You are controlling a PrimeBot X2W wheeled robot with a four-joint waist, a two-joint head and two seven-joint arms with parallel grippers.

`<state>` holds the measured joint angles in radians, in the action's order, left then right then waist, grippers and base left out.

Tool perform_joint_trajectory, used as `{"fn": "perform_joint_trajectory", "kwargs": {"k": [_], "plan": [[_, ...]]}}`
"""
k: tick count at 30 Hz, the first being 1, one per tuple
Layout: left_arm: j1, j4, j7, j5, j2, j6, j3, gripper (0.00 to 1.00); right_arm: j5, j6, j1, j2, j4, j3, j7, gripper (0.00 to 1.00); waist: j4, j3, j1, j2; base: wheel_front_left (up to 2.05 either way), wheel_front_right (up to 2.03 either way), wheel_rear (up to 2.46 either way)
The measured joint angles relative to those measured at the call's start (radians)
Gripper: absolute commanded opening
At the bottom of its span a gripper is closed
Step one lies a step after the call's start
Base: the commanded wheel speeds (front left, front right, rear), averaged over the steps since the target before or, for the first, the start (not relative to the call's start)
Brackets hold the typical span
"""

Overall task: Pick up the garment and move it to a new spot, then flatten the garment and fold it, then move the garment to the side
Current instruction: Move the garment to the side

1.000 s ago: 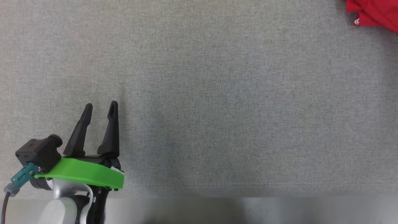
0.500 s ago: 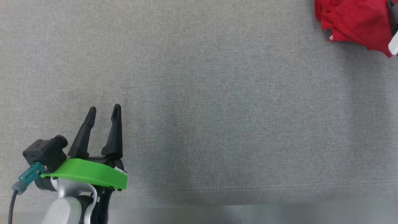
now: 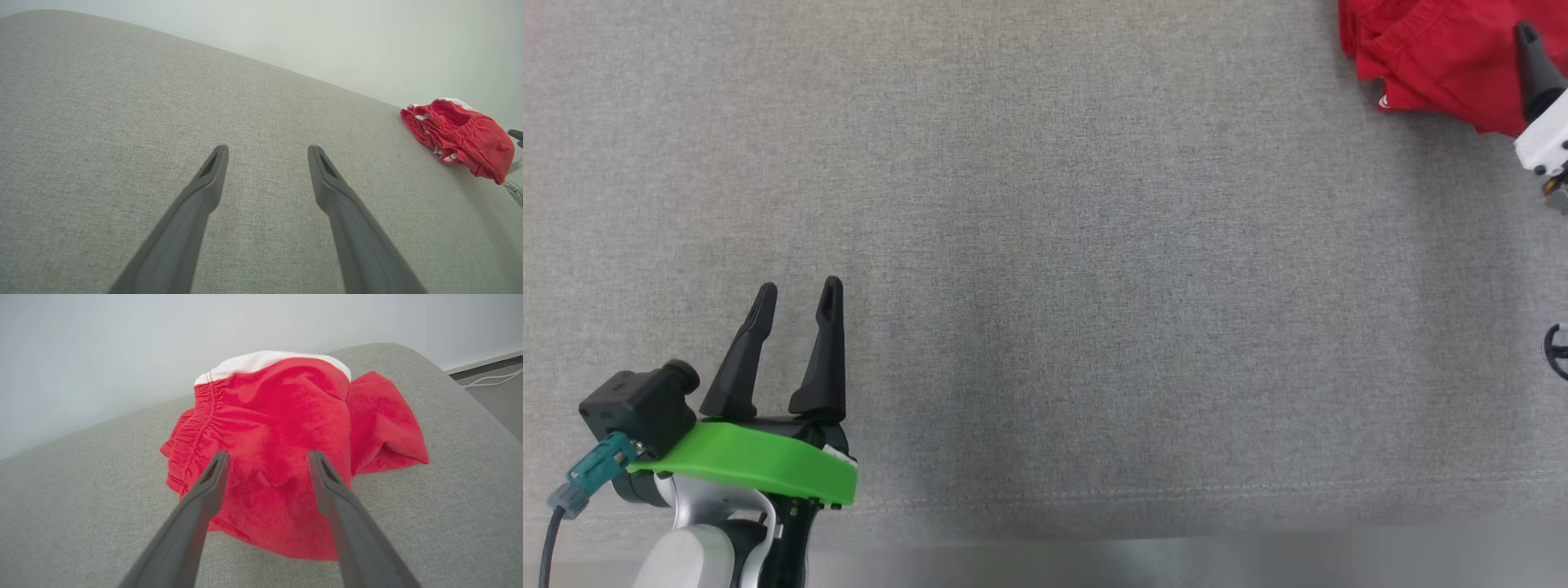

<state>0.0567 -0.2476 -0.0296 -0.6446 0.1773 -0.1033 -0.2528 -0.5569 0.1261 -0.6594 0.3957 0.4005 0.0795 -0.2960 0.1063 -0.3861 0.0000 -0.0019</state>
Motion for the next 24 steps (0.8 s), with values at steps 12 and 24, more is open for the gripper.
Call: {"fn": "perform_joint_trajectory", "kwargs": {"k": [12,24], "plan": [[0.000,-0.028,0.026,0.009,0.000,0.000,-0.020,1.00,0.017,0.000,-0.071,0.034,0.058,-0.116,0.055,1.00,0.027,-0.046,0.0000,0.0000,0.00,0.00,0.00],[0.004,-0.053,0.039,0.035,0.003,-0.002,-0.038,1.00,0.065,0.000,-0.089,0.008,0.189,-0.141,0.130,1.00,0.075,-0.099,0.0000,0.0000,0.00,0.00,0.00]]}}
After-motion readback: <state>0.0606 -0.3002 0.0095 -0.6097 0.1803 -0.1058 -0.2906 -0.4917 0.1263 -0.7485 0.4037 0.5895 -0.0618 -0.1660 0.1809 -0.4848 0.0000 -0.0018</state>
